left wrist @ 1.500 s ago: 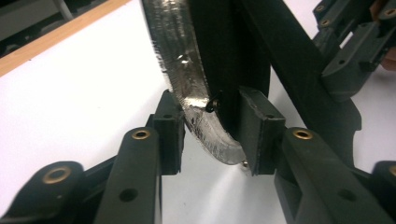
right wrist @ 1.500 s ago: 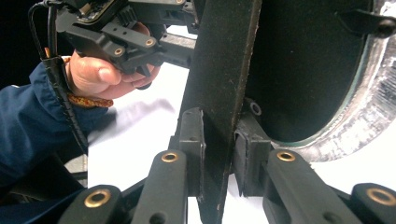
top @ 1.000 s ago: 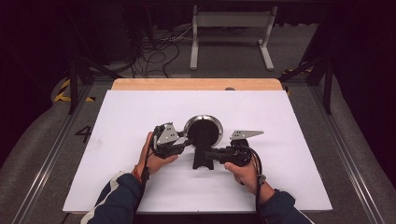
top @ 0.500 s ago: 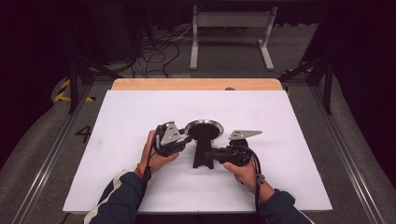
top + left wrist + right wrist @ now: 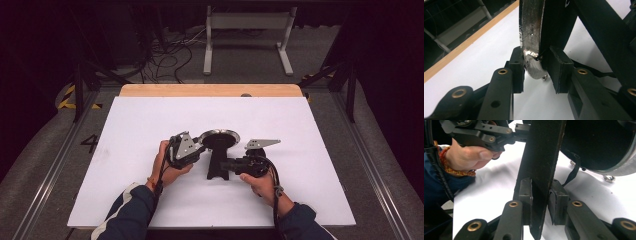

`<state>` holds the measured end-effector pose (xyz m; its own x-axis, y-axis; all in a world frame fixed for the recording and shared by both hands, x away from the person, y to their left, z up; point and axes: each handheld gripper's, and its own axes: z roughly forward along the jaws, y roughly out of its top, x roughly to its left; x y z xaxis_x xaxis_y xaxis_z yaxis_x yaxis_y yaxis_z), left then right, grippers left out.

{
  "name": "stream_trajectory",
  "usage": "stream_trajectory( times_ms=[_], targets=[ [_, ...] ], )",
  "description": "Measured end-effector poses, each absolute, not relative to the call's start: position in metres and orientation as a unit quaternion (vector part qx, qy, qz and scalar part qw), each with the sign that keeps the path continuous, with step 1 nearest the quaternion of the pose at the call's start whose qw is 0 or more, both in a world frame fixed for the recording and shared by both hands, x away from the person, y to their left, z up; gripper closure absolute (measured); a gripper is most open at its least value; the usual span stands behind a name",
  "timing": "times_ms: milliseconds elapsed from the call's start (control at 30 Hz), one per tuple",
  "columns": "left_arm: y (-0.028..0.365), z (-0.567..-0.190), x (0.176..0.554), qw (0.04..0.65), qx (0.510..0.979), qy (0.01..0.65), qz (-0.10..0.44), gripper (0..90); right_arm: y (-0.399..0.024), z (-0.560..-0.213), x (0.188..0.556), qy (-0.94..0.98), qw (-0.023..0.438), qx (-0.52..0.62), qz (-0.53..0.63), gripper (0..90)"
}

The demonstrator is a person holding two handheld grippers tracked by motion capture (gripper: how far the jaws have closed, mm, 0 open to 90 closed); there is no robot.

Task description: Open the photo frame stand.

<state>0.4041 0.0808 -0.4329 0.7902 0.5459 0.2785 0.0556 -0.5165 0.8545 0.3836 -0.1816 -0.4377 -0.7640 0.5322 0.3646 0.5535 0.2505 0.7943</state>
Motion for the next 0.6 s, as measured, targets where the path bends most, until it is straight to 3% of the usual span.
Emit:
stream_trajectory(
  times_ms=[600],
  targets=[
    [0.082,-0.437,0.393,0.451,0.834,0.181,0.260,71.8,-0.182,-0.444,0.379,-0.811,-0.008,-0.333,-0.482,75.4]
  ],
)
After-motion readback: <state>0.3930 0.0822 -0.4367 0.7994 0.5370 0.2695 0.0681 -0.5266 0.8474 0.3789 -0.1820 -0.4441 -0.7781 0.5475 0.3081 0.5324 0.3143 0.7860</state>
